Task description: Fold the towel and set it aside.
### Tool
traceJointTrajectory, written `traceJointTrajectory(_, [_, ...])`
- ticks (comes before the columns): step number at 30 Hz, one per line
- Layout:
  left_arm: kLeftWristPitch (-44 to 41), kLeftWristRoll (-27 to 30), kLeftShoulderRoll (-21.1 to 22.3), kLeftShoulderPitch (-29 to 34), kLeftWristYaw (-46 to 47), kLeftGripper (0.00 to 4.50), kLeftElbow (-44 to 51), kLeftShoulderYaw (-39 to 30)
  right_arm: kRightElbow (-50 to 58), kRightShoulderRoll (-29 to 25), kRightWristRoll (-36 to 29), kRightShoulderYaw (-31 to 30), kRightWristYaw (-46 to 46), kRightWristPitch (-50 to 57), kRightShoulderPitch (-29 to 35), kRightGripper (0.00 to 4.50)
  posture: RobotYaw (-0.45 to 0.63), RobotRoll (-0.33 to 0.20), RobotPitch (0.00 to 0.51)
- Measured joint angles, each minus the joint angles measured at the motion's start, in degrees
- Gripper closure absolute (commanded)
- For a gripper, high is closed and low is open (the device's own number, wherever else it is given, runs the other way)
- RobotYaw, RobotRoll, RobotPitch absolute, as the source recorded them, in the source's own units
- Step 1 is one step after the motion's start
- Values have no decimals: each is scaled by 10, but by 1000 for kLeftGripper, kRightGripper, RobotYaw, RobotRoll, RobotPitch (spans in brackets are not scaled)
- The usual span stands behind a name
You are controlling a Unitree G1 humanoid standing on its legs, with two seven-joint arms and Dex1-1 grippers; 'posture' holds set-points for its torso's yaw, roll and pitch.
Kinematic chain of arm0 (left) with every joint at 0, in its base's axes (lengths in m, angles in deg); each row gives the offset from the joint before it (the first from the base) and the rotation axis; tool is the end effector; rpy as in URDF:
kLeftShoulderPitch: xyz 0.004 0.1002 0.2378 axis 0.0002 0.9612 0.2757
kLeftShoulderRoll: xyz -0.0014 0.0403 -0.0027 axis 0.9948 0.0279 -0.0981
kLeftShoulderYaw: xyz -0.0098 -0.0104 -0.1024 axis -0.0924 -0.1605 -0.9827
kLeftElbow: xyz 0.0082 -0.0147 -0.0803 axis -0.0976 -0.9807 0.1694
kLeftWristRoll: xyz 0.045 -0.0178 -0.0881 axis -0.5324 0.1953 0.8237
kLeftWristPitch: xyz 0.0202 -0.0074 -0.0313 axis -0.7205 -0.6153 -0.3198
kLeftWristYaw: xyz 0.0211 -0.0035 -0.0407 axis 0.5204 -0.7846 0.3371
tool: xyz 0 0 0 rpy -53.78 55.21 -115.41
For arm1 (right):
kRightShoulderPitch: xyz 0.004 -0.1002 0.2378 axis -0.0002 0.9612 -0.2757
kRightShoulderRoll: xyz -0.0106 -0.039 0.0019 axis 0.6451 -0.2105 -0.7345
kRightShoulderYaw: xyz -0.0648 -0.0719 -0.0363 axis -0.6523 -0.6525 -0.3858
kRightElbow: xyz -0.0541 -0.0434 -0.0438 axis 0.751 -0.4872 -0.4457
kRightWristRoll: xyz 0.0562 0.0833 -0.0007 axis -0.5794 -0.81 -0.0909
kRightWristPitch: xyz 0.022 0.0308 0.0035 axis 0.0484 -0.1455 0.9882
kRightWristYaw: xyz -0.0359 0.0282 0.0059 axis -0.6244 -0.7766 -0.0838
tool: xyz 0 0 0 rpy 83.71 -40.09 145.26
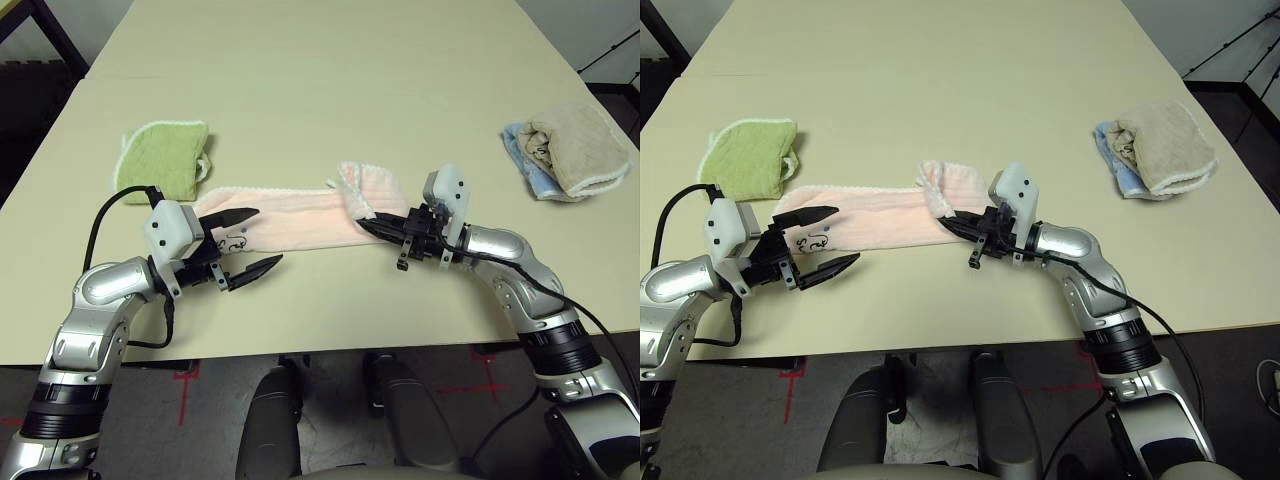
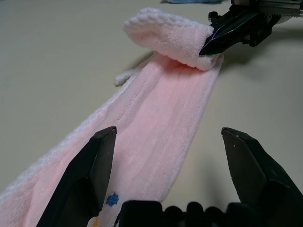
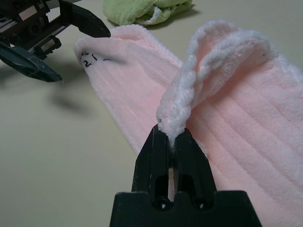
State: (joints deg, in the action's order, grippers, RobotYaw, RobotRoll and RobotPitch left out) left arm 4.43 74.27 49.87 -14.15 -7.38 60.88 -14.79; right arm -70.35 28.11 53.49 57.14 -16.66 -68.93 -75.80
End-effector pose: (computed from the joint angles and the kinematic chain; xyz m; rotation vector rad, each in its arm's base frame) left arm 0.2225 0.2654 0.1551 0.4184 -0.0795 -0.9560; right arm 0.2765 -0.1540 0.1339 -0.1423 -0.0256 1.1092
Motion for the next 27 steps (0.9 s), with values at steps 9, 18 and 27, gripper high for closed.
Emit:
traceJointTrajectory(9, [0, 0, 0, 1, 1, 0, 2, 0, 0, 8, 1, -15, 9, 27, 3, 2493, -72, 0, 208])
traceJointTrajectory(18, [-1, 0, 0, 1, 1, 0, 2, 0, 1, 12, -7, -13, 14, 29, 0, 9, -73, 0, 203])
traceJointTrajectory(27, [-1, -1, 1, -1, 1, 0, 2, 0, 43, -27, -57, 3, -17, 97, 2, 9, -76, 0, 196])
